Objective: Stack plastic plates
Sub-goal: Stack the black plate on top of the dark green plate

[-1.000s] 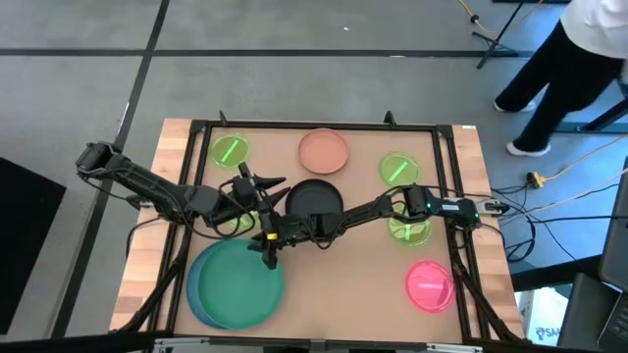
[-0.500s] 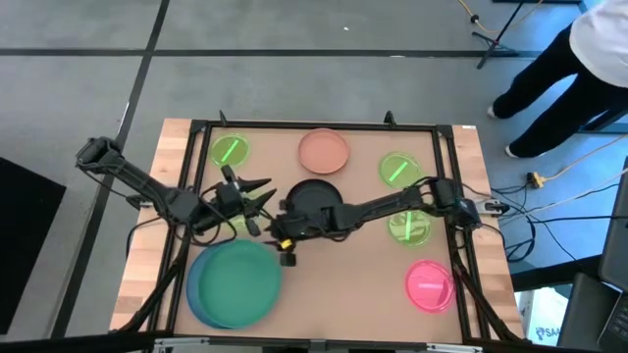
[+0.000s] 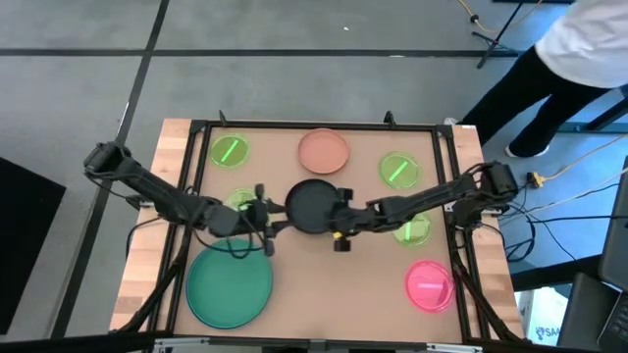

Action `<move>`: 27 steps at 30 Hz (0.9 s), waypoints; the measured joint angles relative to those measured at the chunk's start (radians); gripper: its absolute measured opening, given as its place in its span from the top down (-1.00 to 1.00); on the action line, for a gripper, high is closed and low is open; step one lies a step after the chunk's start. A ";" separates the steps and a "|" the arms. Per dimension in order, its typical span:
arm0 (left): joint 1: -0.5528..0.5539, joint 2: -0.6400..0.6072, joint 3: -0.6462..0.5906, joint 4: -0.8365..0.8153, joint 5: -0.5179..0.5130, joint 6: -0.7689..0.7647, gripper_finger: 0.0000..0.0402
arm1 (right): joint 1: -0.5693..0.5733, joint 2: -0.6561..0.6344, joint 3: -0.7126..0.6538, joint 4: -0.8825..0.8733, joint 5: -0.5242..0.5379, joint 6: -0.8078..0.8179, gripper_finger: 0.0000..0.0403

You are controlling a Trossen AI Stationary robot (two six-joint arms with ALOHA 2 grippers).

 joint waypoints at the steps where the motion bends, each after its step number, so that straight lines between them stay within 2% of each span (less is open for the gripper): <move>1: 0.011 0.025 -0.003 0.019 0.032 0.002 0.38 | 0.002 -0.001 -0.014 -0.012 0.024 0.000 0.21; 4: 0.036 0.074 -0.004 0.135 0.119 0.029 0.38 | 0.004 -0.004 -0.036 -0.004 0.048 -0.007 0.21; 11: 0.041 0.084 -0.004 0.168 0.145 0.028 0.38 | 0.003 -0.004 -0.036 0.054 0.060 -0.008 0.21; 13: 0.044 0.084 -0.004 0.171 0.246 0.004 0.38 | -0.006 -0.003 -0.023 0.101 0.086 -0.015 0.21; 17: 0.050 0.084 -0.004 0.220 0.557 -0.014 0.38 | -0.046 -0.003 0.024 0.141 0.152 -0.059 0.21; 20: 0.038 0.084 -0.004 0.220 0.685 -0.004 0.38 | -0.086 -0.003 0.065 0.114 0.181 -0.065 0.21; 23: 0.017 0.081 -0.004 0.153 0.693 -0.010 0.38 | -0.104 -0.029 0.082 0.027 0.201 -0.079 0.21; 27: 0.003 0.079 -0.004 0.082 0.617 -0.001 0.38 | -0.103 -0.092 0.086 -0.069 0.212 -0.076 0.21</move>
